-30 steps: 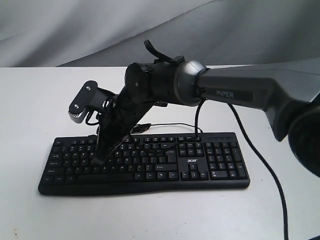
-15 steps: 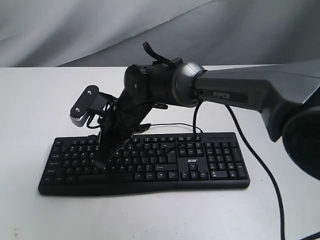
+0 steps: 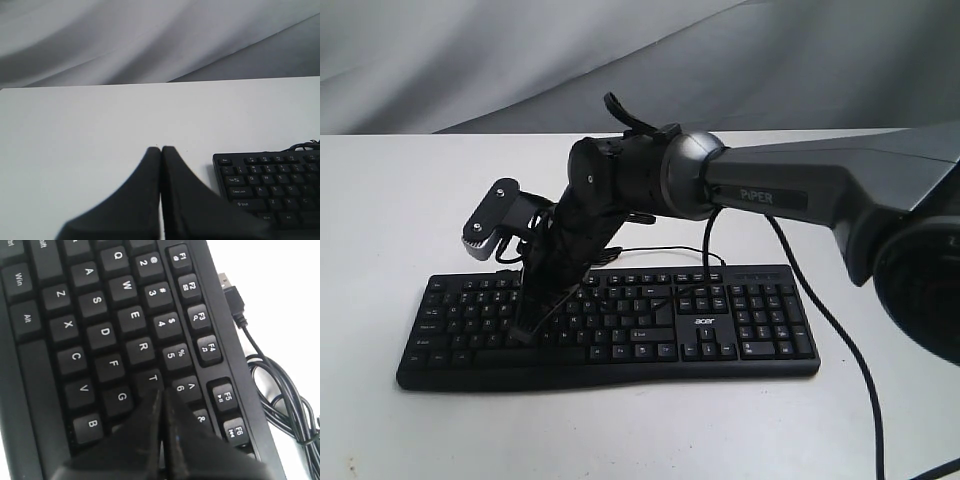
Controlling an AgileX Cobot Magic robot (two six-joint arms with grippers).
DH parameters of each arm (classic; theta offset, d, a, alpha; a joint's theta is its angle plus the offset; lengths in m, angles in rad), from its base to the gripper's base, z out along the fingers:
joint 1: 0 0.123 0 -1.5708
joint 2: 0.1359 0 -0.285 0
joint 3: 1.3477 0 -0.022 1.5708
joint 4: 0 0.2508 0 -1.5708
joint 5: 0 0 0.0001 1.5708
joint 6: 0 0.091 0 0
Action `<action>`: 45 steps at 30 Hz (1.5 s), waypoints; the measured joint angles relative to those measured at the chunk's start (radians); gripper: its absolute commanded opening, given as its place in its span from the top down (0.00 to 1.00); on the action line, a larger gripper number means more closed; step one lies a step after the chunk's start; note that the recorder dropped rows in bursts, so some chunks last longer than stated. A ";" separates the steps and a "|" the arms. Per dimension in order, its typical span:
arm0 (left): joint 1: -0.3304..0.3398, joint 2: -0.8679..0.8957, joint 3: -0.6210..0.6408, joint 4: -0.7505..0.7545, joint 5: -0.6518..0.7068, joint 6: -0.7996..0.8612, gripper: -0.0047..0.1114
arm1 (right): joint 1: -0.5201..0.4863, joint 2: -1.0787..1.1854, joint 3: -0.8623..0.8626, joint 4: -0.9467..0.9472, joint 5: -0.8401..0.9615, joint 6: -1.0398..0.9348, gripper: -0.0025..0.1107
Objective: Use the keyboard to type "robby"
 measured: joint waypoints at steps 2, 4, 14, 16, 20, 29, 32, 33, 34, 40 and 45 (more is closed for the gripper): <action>0.000 0.000 0.000 0.000 0.000 0.000 0.96 | 0.000 0.000 0.000 0.000 0.000 -0.002 0.98; 0.000 0.000 0.000 0.000 0.000 0.000 0.96 | 0.000 0.000 0.000 0.000 0.000 -0.002 0.98; 0.000 0.000 0.000 0.000 0.000 0.000 0.96 | 0.000 0.015 0.000 0.002 -0.004 -0.003 0.98; 0.000 0.000 0.000 0.000 0.000 0.000 0.96 | 0.000 0.015 0.000 0.002 -0.004 -0.003 0.98; 0.000 0.000 0.000 0.000 0.000 0.000 0.96 | 0.000 0.022 -0.002 0.007 -0.004 -0.003 0.98; 0.000 0.000 0.000 0.000 0.000 0.000 0.96 | 0.000 -0.050 -0.002 -0.020 -0.007 0.006 0.98; 0.000 0.000 0.000 0.000 0.000 0.000 0.96 | 0.000 -0.117 -0.002 -0.080 -0.008 0.043 0.98; 0.000 0.000 0.000 0.000 0.000 0.000 0.96 | 0.000 -0.137 -0.002 -0.100 -0.011 0.059 0.98; 0.000 0.000 0.000 0.000 0.000 0.000 0.96 | 0.000 -0.158 -0.002 -0.118 -0.016 0.079 0.98; 0.000 0.000 0.000 0.000 0.000 0.000 0.96 | 0.000 -0.326 -0.002 -0.290 -0.056 0.220 0.98; 0.000 0.000 0.000 0.000 0.000 0.000 0.96 | -0.002 -0.533 0.046 -0.324 -0.100 0.258 0.98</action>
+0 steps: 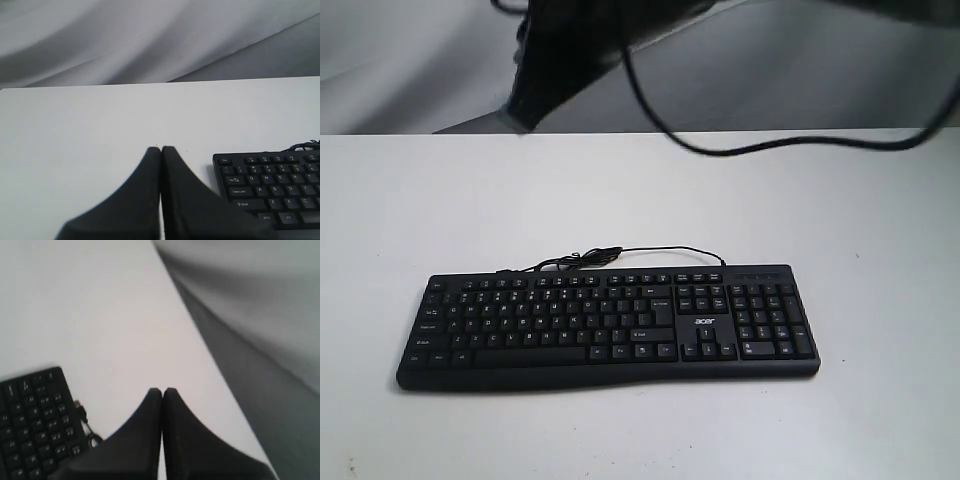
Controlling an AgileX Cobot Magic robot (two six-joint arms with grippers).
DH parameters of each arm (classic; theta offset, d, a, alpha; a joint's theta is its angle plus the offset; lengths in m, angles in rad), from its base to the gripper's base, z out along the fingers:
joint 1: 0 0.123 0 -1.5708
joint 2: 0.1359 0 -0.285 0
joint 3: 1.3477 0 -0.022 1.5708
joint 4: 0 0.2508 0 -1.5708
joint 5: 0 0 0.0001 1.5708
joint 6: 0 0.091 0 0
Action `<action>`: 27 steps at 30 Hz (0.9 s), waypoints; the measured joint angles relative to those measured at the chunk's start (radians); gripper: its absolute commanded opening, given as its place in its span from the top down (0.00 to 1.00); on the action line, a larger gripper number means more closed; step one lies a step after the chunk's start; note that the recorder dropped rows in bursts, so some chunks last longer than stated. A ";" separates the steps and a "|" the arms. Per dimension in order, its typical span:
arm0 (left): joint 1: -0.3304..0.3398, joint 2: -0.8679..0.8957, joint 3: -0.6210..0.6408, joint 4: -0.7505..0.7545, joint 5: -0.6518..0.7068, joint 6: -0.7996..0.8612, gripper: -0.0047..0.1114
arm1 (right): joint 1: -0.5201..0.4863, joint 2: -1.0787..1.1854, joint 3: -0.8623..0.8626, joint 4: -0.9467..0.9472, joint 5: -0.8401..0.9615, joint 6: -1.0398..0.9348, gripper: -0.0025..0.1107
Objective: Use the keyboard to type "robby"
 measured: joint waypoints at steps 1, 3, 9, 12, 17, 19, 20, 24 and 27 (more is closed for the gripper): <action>0.000 0.000 0.000 0.000 0.000 0.000 0.96 | 0.000 -0.054 0.026 0.000 -0.016 0.002 0.98; 0.000 0.000 0.000 0.000 0.000 0.000 0.96 | 0.000 -0.168 0.097 0.000 -0.071 0.007 0.98; 0.000 0.000 0.000 0.000 0.000 0.000 0.96 | 0.000 -0.499 0.416 0.006 -0.351 0.009 0.98; 0.000 0.000 0.000 0.000 0.000 0.000 0.96 | 0.000 -0.652 0.589 0.025 -0.483 0.011 0.98; 0.000 0.000 0.000 0.000 0.000 0.000 0.96 | 0.000 -0.830 0.806 0.029 -0.593 0.011 0.98; 0.000 0.000 0.000 0.000 0.000 0.000 0.96 | 0.000 -0.882 0.847 0.029 -0.597 0.011 0.98; 0.000 0.000 0.000 0.000 0.000 0.000 0.96 | 0.000 -0.909 0.863 0.029 -0.597 0.011 0.98; 0.000 0.000 0.000 0.000 0.000 0.000 0.96 | 0.000 -0.993 0.885 0.031 -0.603 0.011 0.98; 0.000 0.000 0.000 0.000 0.000 0.000 0.96 | 0.000 -1.047 0.885 0.047 -0.605 0.011 0.98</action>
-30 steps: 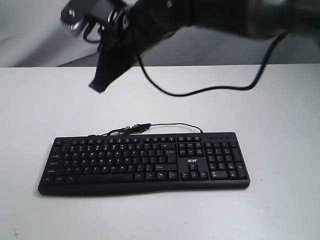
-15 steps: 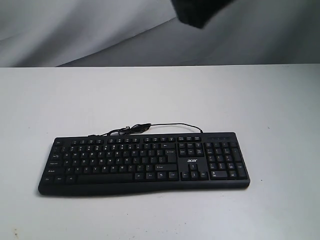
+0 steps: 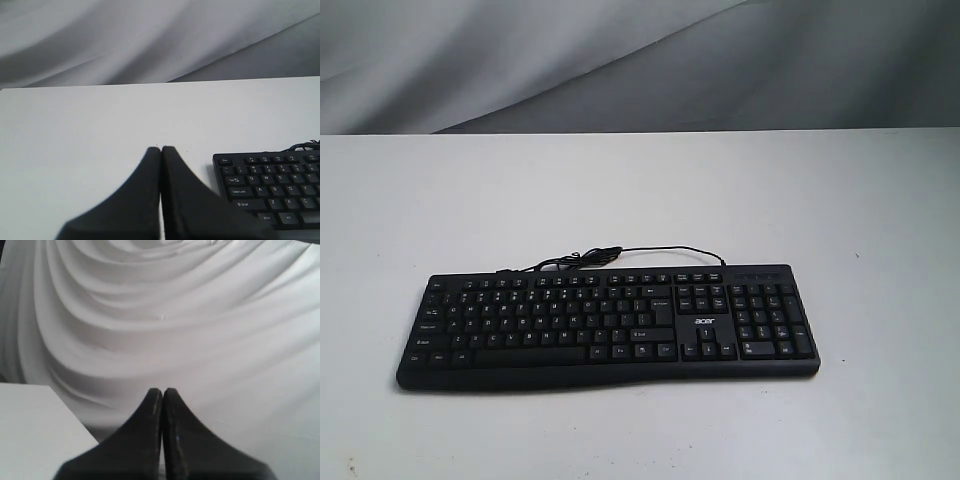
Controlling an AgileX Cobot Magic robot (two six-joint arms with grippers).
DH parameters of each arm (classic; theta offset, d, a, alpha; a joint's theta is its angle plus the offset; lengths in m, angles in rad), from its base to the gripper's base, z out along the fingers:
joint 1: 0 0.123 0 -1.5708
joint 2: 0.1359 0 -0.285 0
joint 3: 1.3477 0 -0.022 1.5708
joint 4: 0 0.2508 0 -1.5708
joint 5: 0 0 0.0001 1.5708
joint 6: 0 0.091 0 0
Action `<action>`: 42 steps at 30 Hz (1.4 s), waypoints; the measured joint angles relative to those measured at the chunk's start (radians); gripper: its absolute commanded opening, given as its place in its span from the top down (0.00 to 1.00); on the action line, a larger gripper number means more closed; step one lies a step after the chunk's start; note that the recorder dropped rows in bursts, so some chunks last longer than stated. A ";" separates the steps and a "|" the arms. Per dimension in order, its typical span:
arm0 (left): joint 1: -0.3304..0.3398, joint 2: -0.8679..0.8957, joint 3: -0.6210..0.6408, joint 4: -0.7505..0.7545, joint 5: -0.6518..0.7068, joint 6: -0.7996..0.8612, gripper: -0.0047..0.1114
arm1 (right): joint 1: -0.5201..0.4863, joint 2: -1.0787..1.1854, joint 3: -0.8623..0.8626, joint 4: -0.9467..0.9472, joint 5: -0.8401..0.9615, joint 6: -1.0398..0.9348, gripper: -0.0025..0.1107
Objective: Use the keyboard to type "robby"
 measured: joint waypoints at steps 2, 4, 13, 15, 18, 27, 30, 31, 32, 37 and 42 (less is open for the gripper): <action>0.000 0.000 0.000 0.000 0.000 0.000 0.96 | 0.000 -0.035 0.000 0.016 0.006 0.008 0.98; 0.000 0.000 0.000 0.000 0.000 0.000 0.96 | 0.000 -0.084 0.000 0.018 0.056 0.034 0.98; 0.000 0.000 0.000 0.000 0.000 0.000 0.96 | -0.176 -0.135 0.018 -0.461 0.412 0.728 0.98; 0.000 0.000 0.000 0.000 0.000 0.000 0.96 | -0.283 -0.176 0.060 -0.461 0.434 0.751 0.98; 0.000 0.000 0.000 0.000 0.000 0.000 0.96 | -0.451 -0.295 0.181 -0.461 0.423 0.762 0.98; 0.000 0.000 0.000 0.000 0.000 0.000 0.96 | -0.641 -0.525 0.409 -0.455 0.338 0.719 0.98; 0.000 0.000 0.000 0.000 0.000 0.000 0.96 | -0.694 -0.577 0.455 -0.433 0.336 0.658 0.98; 0.000 0.000 0.000 0.000 0.000 0.000 0.96 | -0.710 -0.591 0.466 -0.424 0.336 0.639 0.98; 0.000 0.000 0.000 0.000 0.000 0.000 0.96 | -0.728 -0.606 0.476 -0.409 0.336 0.616 0.98; 0.000 0.000 0.000 0.000 0.000 0.000 0.96 | -0.810 -0.664 0.513 -0.330 0.346 0.540 0.98; 0.000 0.000 0.000 0.000 0.000 0.000 0.96 | -0.842 -0.691 0.565 -0.272 0.359 0.521 0.98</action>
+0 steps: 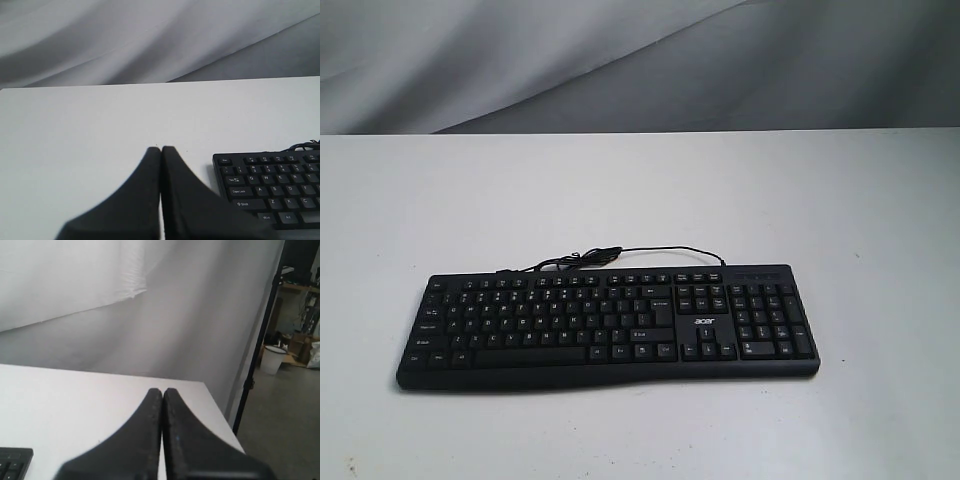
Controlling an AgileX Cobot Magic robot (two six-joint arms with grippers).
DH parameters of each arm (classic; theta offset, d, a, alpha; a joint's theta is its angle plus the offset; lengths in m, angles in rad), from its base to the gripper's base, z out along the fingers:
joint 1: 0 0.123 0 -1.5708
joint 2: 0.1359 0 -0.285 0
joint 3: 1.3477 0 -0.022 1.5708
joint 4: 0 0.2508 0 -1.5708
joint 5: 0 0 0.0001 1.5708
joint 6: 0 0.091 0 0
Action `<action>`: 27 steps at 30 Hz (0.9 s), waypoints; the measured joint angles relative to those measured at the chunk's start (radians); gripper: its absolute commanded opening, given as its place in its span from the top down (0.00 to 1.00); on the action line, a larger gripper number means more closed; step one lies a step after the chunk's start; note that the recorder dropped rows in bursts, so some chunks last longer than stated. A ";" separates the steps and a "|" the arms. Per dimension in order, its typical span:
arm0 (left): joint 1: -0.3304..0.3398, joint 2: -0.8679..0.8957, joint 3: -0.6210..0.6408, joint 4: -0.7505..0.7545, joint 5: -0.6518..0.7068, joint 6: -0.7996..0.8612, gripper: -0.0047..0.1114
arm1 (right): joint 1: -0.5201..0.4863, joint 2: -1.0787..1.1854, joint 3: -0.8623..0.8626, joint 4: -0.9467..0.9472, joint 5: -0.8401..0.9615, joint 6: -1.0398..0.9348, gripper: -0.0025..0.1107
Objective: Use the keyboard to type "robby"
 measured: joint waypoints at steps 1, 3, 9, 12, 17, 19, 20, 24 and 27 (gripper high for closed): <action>0.000 0.000 0.000 0.000 0.000 0.000 0.96 | -0.002 -0.002 0.017 0.010 0.000 -0.002 0.98; 0.000 0.000 0.000 0.000 0.000 0.000 0.96 | -0.004 -0.004 0.048 0.030 -0.005 -0.002 0.98; 0.000 0.000 0.000 0.000 0.000 0.000 0.96 | -0.005 -0.004 0.180 0.095 -0.059 -0.005 0.98; 0.000 0.000 0.000 0.000 0.000 0.000 0.96 | -0.005 -0.004 0.212 0.113 -0.067 -0.005 0.98; 0.000 0.000 0.000 0.000 0.000 0.000 0.96 | -0.005 -0.004 0.217 0.118 -0.014 -0.005 0.98; 0.000 0.000 0.000 0.000 0.000 0.000 0.96 | -0.005 -0.004 0.217 0.119 -0.010 -0.005 0.98; 0.000 0.000 0.000 0.000 0.000 0.000 0.96 | -0.005 -0.004 0.217 0.122 -0.008 -0.005 0.98; 0.000 0.000 0.000 0.000 0.000 0.000 0.96 | -0.005 -0.004 0.217 0.133 -0.008 -0.005 0.98; 0.000 0.000 0.000 0.000 0.000 0.000 0.96 | -0.005 -0.004 0.217 0.134 -0.008 -0.005 0.98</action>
